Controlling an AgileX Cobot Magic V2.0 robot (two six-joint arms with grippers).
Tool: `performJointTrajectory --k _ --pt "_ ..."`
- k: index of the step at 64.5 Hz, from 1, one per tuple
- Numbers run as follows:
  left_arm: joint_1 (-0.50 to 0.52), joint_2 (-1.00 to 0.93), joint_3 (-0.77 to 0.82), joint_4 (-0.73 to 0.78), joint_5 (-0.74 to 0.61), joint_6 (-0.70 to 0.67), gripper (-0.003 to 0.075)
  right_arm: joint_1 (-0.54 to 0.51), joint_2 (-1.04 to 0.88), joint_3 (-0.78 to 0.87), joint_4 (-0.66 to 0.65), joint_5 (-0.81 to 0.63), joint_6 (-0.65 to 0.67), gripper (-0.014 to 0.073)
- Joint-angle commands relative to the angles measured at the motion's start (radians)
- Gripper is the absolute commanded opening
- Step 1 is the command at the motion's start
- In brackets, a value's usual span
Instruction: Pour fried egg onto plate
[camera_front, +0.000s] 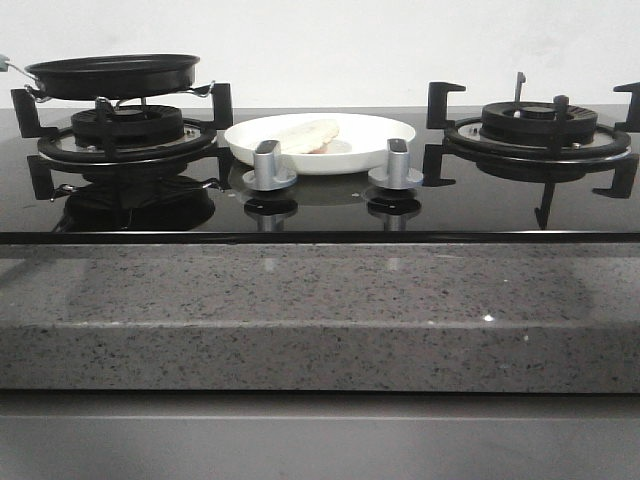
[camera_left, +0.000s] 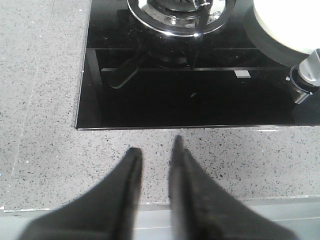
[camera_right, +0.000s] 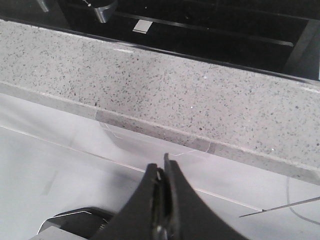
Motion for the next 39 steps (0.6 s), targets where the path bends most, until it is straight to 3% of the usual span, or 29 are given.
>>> performJointTrajectory --k 1,8,23,39 --pt "-0.007 0.001 -0.028 -0.009 -0.069 -0.010 0.0027 -0.002 0.009 -0.025 -0.005 -0.053 -0.011 -0.0068" --pt "-0.007 0.001 -0.028 -0.009 -0.069 -0.010 -0.0019 -0.002 0.009 -0.025 -0.005 -0.053 -0.011 -0.0068" --pt "-0.007 -0.020 -0.013 0.001 -0.093 0.003 -0.0019 -0.002 0.009 -0.025 -0.005 -0.053 -0.011 -0.0068" --pt "0.041 -0.218 0.257 0.046 -0.415 0.014 -0.0019 -0.002 0.009 -0.025 -0.005 -0.053 -0.011 -0.0068"
